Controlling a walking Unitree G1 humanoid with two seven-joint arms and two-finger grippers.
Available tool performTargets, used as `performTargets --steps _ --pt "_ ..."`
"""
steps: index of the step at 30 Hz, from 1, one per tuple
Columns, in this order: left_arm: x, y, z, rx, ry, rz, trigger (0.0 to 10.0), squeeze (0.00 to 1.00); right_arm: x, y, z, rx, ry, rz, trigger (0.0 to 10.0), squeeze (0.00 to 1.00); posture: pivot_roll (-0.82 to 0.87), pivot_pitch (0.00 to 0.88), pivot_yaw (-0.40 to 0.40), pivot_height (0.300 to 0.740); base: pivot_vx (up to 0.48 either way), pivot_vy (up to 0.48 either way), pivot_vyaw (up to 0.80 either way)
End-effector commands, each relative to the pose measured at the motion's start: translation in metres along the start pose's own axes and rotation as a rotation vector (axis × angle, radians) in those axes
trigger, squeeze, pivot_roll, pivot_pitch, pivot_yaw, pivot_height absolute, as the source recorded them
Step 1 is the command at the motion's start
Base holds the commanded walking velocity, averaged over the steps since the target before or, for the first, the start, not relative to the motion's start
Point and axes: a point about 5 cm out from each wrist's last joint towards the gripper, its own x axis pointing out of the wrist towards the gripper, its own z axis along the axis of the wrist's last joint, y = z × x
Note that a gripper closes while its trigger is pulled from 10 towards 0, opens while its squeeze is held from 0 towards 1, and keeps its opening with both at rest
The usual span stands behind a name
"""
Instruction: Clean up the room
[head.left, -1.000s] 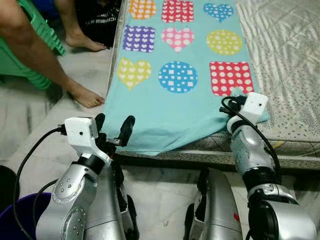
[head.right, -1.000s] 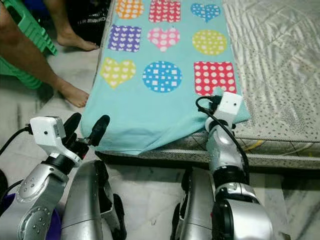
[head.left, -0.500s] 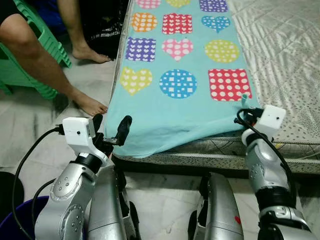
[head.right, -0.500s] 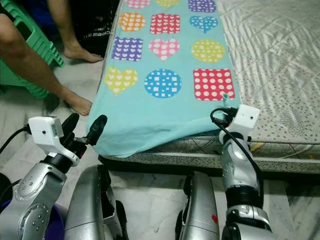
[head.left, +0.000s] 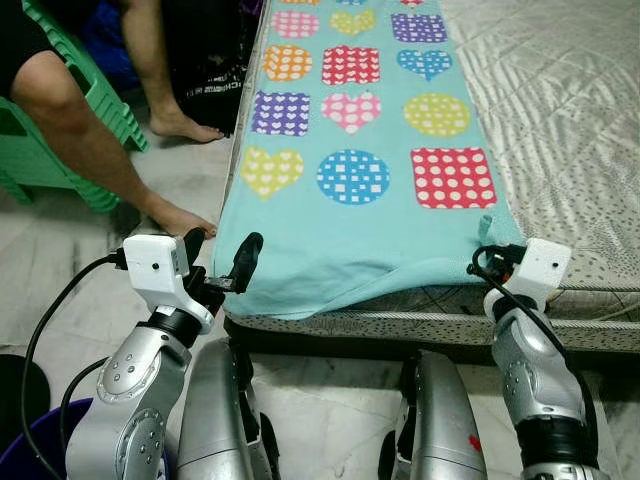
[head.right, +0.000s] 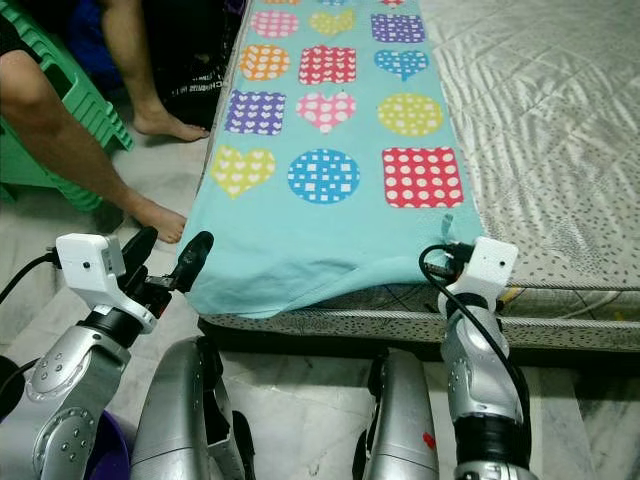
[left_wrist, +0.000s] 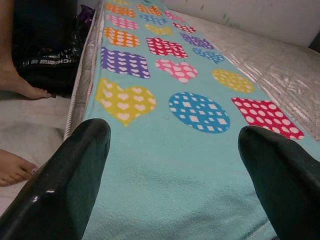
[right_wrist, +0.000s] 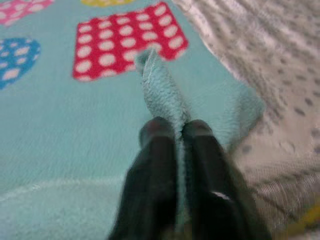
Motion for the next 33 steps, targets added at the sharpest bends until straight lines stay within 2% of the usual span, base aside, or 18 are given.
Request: performTargets --steps 1,3,9,14,17,19,21,23,25,28,31,32,33 --pt "-0.002 0.000 -0.003 0.015 0.016 -0.012 10.0 0.00 -0.006 -0.004 -0.003 -0.020 0.023 -0.029 10.0 1.00 0.02 0.159 0.017 0.518 0.000 0.000 0.00" --pt "-0.001 -0.002 -0.003 0.023 0.016 -0.021 10.0 0.00 -0.012 -0.010 -0.006 -0.058 0.041 -0.066 10.0 1.00 0.02 0.159 0.017 0.518 0.000 0.000 0.00" --pt "0.000 -0.004 -0.004 0.025 0.017 -0.028 10.0 0.00 -0.015 -0.017 -0.002 -0.124 0.030 -0.113 10.0 1.00 0.01 0.162 0.029 0.518 0.000 0.000 0.00" --pt "0.003 -0.002 -0.004 0.031 0.021 -0.042 10.0 0.00 -0.014 -0.023 0.015 -0.214 -0.032 -0.164 10.0 1.00 0.00 0.160 0.048 0.518 0.000 0.000 0.00" --pt "0.004 -0.001 -0.004 0.033 0.019 -0.043 10.0 0.00 -0.013 -0.023 0.021 -0.214 -0.054 -0.172 10.0 1.00 0.00 0.160 0.050 0.518 0.000 0.000 0.00" --pt "0.007 0.001 -0.001 0.043 0.001 -0.032 10.0 0.00 -0.010 -0.013 0.040 -0.214 -0.126 -0.153 10.0 1.00 -0.01 0.161 0.053 0.518 0.000 0.000 0.00" --pt "0.008 0.002 0.001 0.047 -0.012 -0.015 10.0 0.00 -0.008 -0.006 0.048 -0.208 -0.152 -0.129 10.0 1.00 -0.01 0.162 0.052 0.518 0.000 0.000 0.00" --pt "0.007 0.004 0.002 0.057 -0.025 0.023 10.0 0.00 -0.006 0.008 0.055 -0.177 -0.175 -0.074 10.0 1.00 -0.01 0.162 0.052 0.518 0.000 0.000 0.00" --pt "0.006 0.006 0.001 0.058 -0.026 0.041 10.0 0.00 -0.006 0.014 0.055 -0.168 -0.179 -0.048 10.0 1.00 -0.01 0.163 0.047 0.518 0.000 0.000 0.00" --pt "0.004 0.011 0.000 0.062 -0.021 0.066 10.0 0.00 -0.008 0.034 0.048 -0.127 -0.154 0.052 10.0 1.00 0.00 0.164 0.044 0.518 0.000 0.000 0.00" --pt "0.004 0.012 0.000 0.059 -0.024 0.069 10.0 0.00 -0.009 0.043 0.044 -0.115 -0.134 0.097 10.0 1.00 0.00 0.165 0.044 0.518 0.000 0.000 0.00" --pt "0.005 0.012 0.001 0.059 -0.028 0.072 10.0 0.00 -0.010 0.056 0.037 -0.105 -0.096 0.174 10.0 1.00 0.00 0.165 0.043 0.518 0.000 0.000 0.00" --pt "0.006 0.012 0.001 0.059 -0.030 0.072 10.0 0.00 -0.011 0.063 0.034 -0.118 -0.082 0.204 10.0 1.00 0.00 0.166 0.044 0.518 0.000 0.000 0.00"
